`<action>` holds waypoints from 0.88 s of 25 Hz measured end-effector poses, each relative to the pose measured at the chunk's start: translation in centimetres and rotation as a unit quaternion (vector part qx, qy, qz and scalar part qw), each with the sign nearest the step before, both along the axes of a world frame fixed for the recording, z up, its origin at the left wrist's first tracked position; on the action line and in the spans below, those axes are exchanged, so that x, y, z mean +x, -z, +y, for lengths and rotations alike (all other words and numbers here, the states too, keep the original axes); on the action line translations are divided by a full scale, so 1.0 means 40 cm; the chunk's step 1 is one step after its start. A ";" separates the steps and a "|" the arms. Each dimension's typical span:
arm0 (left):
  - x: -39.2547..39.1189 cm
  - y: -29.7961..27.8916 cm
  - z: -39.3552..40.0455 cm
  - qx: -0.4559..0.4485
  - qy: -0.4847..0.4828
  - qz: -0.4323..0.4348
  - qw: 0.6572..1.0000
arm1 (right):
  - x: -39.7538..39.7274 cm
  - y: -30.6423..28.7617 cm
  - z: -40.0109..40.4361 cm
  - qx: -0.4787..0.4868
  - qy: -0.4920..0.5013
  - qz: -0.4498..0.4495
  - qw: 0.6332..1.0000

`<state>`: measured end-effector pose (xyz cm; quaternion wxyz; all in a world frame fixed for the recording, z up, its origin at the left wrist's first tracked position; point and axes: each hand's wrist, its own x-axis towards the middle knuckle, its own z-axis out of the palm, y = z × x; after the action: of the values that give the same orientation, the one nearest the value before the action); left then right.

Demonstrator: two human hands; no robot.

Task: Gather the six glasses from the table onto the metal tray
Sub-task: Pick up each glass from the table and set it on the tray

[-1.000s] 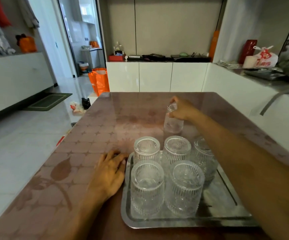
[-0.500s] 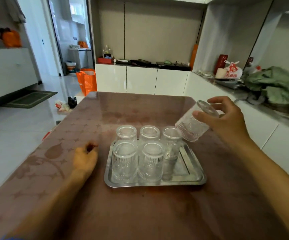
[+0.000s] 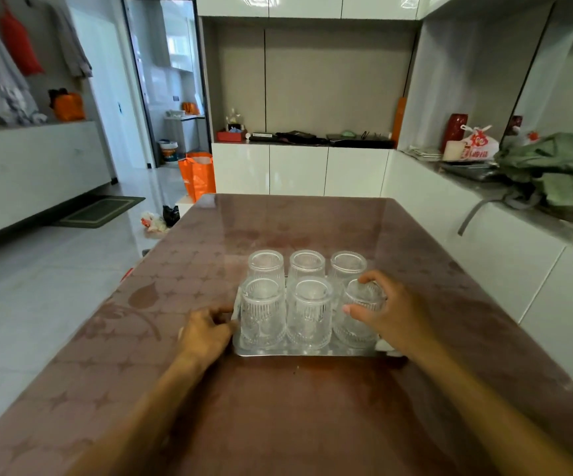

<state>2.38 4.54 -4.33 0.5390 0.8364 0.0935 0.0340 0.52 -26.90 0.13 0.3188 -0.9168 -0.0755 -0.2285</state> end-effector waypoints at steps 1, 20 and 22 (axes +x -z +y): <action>0.004 0.000 0.000 0.006 -0.002 -0.006 1.000 | 0.004 0.002 0.003 -0.002 -0.002 0.003 1.000; 0.148 -0.080 0.048 0.135 0.382 0.046 0.913 | 0.151 0.028 -0.143 0.009 -0.210 0.338 0.917; 0.156 -0.059 0.053 0.136 0.359 0.038 0.922 | 0.155 0.038 -0.149 0.007 -0.208 0.338 0.918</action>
<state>8.64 6.64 -1.96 0.3924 0.8796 -0.1985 -0.1815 6.74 -32.87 -1.39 0.3722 -0.9006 -0.1505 0.1665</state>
